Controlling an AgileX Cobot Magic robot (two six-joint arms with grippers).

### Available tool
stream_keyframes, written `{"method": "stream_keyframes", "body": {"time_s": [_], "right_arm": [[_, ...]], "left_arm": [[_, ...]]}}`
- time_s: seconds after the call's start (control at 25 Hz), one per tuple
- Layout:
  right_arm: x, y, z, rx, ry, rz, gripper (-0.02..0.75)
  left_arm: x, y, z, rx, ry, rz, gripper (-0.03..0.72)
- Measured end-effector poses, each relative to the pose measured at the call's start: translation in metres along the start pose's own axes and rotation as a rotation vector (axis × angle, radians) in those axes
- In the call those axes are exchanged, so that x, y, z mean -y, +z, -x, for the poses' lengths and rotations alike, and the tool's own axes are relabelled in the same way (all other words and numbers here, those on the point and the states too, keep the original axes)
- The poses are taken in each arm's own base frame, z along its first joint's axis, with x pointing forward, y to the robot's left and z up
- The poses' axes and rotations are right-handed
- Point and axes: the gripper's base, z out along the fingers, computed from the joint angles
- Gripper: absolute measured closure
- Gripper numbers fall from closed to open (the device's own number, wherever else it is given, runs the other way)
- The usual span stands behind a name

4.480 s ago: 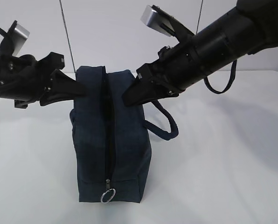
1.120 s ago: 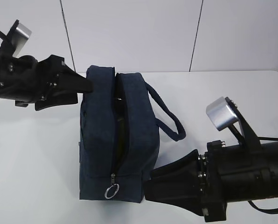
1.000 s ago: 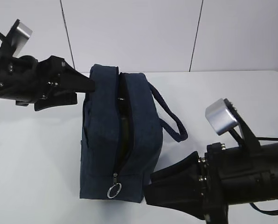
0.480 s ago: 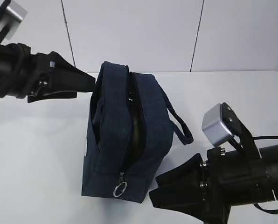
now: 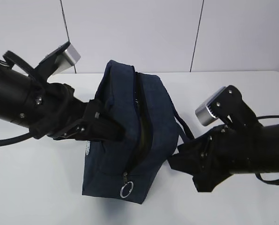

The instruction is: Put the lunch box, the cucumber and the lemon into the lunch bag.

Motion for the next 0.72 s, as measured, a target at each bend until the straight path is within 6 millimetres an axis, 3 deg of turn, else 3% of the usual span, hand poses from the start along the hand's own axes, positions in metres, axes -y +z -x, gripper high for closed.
{"method": "stream_keyframes", "body": {"time_s": [0.28,0.52,0.72], "right_arm": [[0.013,0.004,0.018,0.018,-0.042,-0.082,0.465],[0.005,0.011,0.016,0.033,-0.023,0.04,0.465],[-0.002,0.021,0.011,0.038,0.0,0.182,0.465]], "left_arm": [[-0.008,0.0,-0.003,-0.032,-0.022,0.085,0.229],[-0.008,0.0,-0.003,-0.03,-0.025,0.088,0.407],[-0.007,0.0,-0.002,-0.026,-0.048,0.072,0.428]]}}
